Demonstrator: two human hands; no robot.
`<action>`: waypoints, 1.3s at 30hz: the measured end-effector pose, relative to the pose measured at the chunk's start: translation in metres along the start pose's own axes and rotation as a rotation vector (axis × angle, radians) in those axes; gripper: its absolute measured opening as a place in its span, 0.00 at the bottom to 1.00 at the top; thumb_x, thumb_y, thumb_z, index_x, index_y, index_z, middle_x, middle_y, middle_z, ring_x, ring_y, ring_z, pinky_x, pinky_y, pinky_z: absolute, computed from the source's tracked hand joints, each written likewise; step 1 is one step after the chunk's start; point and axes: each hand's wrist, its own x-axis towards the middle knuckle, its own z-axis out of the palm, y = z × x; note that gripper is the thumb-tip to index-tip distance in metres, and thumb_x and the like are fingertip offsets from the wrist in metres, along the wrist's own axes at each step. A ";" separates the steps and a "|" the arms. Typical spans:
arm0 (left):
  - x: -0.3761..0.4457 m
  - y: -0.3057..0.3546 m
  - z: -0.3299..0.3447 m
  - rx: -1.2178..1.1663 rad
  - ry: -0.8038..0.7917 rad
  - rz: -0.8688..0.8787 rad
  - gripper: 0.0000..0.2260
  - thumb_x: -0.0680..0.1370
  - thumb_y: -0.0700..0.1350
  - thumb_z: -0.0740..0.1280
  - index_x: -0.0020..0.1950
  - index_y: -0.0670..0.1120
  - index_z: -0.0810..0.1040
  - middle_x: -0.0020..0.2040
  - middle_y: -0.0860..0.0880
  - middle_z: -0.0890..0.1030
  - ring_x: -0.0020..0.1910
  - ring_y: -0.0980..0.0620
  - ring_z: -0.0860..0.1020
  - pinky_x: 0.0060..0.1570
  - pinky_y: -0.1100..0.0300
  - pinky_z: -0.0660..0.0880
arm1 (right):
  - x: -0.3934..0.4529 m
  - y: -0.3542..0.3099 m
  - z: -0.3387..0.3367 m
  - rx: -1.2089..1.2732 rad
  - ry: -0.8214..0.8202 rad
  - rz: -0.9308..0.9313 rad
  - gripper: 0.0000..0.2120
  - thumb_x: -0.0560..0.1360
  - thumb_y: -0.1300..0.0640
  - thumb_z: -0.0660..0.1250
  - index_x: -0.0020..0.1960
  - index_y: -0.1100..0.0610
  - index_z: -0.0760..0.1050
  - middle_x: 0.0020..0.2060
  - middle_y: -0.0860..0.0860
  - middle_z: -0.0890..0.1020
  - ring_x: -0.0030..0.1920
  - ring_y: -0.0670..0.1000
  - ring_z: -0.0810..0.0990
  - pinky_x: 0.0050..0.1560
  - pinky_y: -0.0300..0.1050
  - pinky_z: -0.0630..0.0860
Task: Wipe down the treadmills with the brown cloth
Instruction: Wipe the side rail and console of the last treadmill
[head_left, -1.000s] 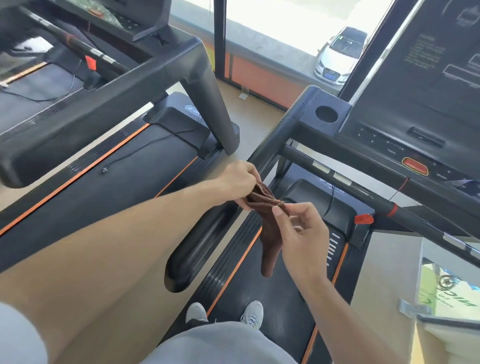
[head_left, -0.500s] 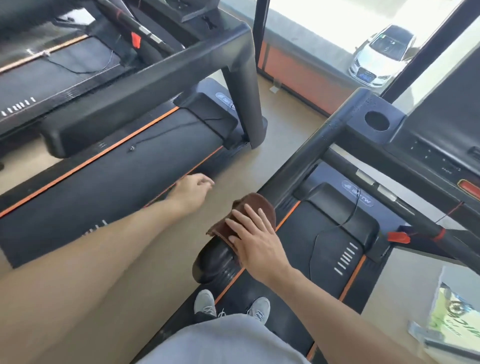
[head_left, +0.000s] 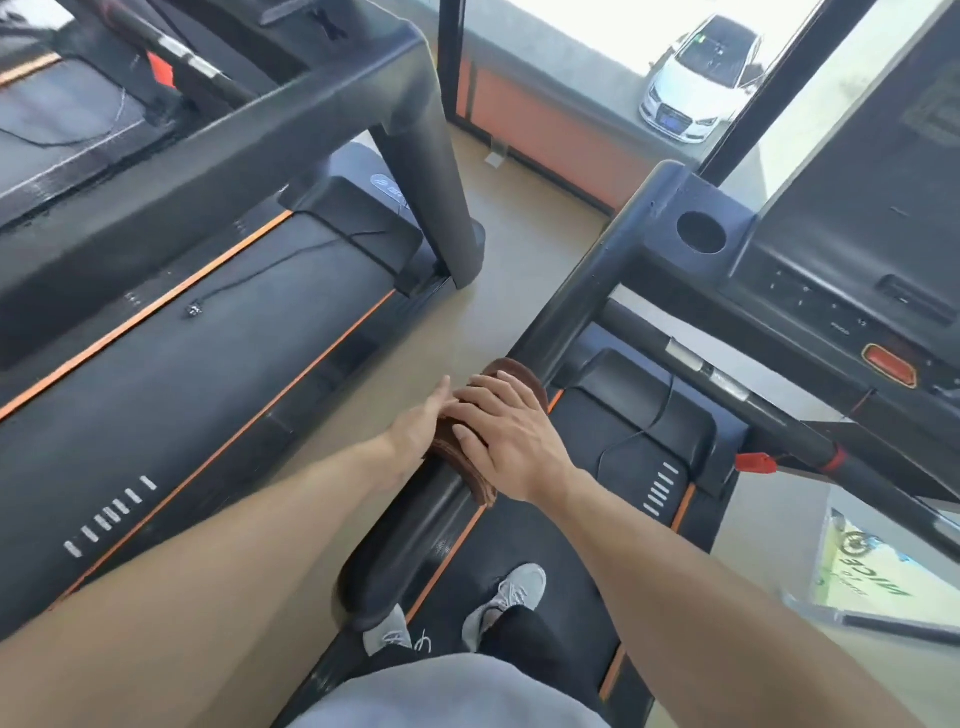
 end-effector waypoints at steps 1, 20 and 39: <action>0.007 0.007 0.003 0.003 -0.032 0.006 0.30 0.83 0.68 0.48 0.70 0.53 0.78 0.64 0.52 0.83 0.66 0.54 0.78 0.73 0.51 0.68 | 0.006 0.012 -0.003 0.003 -0.009 0.003 0.19 0.86 0.46 0.54 0.67 0.47 0.80 0.65 0.46 0.80 0.75 0.52 0.70 0.80 0.52 0.56; 0.171 0.197 0.135 0.134 0.310 0.078 0.31 0.84 0.66 0.47 0.74 0.48 0.74 0.63 0.51 0.75 0.61 0.55 0.71 0.62 0.62 0.62 | 0.129 0.243 -0.083 -0.051 -0.023 -0.005 0.22 0.85 0.49 0.51 0.56 0.52 0.83 0.52 0.49 0.85 0.61 0.54 0.79 0.69 0.49 0.65; 0.341 0.377 0.226 0.787 0.136 0.313 0.36 0.81 0.70 0.42 0.83 0.52 0.53 0.82 0.45 0.58 0.78 0.39 0.63 0.76 0.42 0.57 | 0.190 0.447 -0.156 -0.123 -0.239 0.400 0.32 0.82 0.45 0.44 0.85 0.50 0.47 0.84 0.47 0.50 0.83 0.49 0.42 0.83 0.53 0.49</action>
